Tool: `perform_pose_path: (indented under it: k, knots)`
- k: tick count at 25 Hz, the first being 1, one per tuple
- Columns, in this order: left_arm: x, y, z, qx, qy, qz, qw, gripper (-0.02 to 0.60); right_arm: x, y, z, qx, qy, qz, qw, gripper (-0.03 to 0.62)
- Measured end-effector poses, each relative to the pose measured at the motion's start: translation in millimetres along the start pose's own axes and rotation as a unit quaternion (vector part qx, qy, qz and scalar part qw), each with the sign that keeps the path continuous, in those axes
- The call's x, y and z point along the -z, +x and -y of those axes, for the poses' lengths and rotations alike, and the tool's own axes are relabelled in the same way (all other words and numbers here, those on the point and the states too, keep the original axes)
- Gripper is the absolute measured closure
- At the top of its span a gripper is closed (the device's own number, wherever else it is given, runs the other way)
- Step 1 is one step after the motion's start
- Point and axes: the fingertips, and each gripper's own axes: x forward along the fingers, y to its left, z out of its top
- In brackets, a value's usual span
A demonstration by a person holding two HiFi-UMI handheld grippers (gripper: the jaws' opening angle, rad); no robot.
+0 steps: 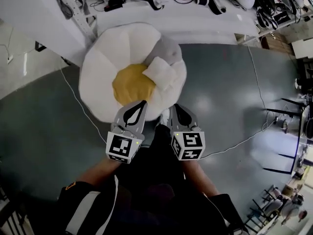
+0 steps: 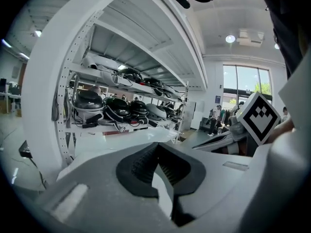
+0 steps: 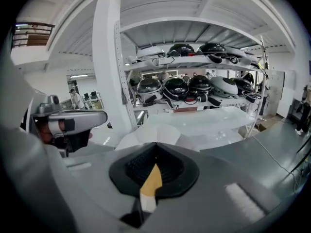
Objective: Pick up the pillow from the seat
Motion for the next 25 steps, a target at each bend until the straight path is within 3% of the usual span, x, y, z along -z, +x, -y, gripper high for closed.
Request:
perform_pose_path:
  k: [7, 13, 25]
  knots:
    - [22.8, 65.4, 5.9, -0.054, -0.023, -0.027, 0.9980, 0.580, 12.6, 45.6, 60.2, -0.041, -0.028, -0.042, 0.998, 0.592]
    - [60.1, 110.1, -3.3, -0.075, -0.024, -0.055, 0.9954, 0.580, 39.9, 99.8, 97.8, -0.052, -0.044, -0.073, 0.995, 0.592]
    - [181.3, 194.1, -43.0, -0.084, -0.021, -0.117, 0.9894, 0.580, 107.7, 208.0, 152.9, -0.042, -0.027, -0.112, 0.992, 0.591]
